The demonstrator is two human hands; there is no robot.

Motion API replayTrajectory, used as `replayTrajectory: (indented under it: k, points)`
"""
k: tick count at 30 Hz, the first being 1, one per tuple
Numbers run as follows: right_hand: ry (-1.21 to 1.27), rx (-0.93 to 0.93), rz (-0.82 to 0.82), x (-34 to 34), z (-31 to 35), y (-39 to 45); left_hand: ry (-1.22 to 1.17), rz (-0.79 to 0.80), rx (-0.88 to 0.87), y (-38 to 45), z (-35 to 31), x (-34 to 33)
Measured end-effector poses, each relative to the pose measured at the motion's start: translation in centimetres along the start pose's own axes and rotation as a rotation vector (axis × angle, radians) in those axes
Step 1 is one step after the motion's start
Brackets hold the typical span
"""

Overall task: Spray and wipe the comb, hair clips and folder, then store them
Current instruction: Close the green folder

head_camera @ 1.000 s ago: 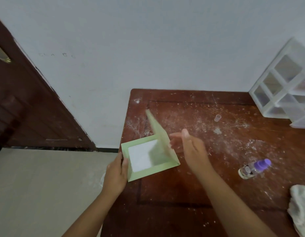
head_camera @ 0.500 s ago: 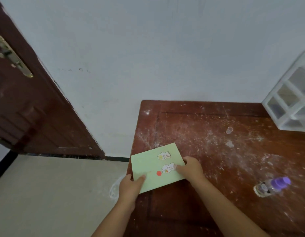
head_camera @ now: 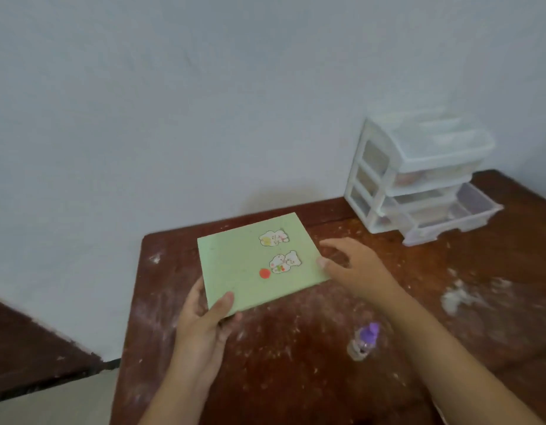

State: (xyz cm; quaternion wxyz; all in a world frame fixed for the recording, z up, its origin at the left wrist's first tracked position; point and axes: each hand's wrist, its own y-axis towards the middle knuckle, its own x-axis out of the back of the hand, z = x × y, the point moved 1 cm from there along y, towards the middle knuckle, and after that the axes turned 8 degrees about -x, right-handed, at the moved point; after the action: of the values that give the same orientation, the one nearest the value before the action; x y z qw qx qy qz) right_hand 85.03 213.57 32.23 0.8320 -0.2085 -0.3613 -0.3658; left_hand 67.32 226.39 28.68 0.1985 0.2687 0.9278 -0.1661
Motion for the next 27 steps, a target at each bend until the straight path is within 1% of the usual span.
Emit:
replayTrajectory:
  k: [2, 5, 8, 11, 14, 18, 20, 24, 27]
  points:
    - [0.048, -0.079, -0.143, 4.5, -4.5, 0.0, -0.027, 0.073, 0.04, 0.8, 1.2, -5.3]
    - [-0.009, -0.199, -0.356, 10.3, -12.3, 1.2, -0.001, 0.157, 0.084, 1.6, 4.1, -13.7]
    - [-0.069, -0.255, -0.482, 14.7, -19.8, 3.9, 0.003, 0.141, 0.138, 2.2, 7.9, -21.6]
    - [-0.128, -0.238, -0.465, 16.9, -26.0, 7.5, 0.028, 0.099, 0.174, 2.7, 11.8, -27.7]
    - [-0.136, -0.207, -0.419, 18.2, -29.8, 10.7, 0.082, 0.008, 0.199, 3.0, 14.9, -31.9]
    - [-0.02, -0.177, -0.344, 19.6, -31.8, 12.7, 0.163, -0.053, 0.179, 3.7, 17.2, -35.6]
    - [0.007, -0.125, -0.345, 19.8, -32.5, 13.0, 0.218, -0.06, 0.156, 4.4, 17.7, -37.2]
    - [0.07, -0.089, -0.373, 20.4, -34.1, 13.9, 0.318, -0.042, 0.15, 5.6, 18.8, -39.4]
    - [0.097, -0.051, -0.352, 21.0, -34.8, 14.3, 0.347, 0.0, 0.192, 5.9, 19.2, -39.6]
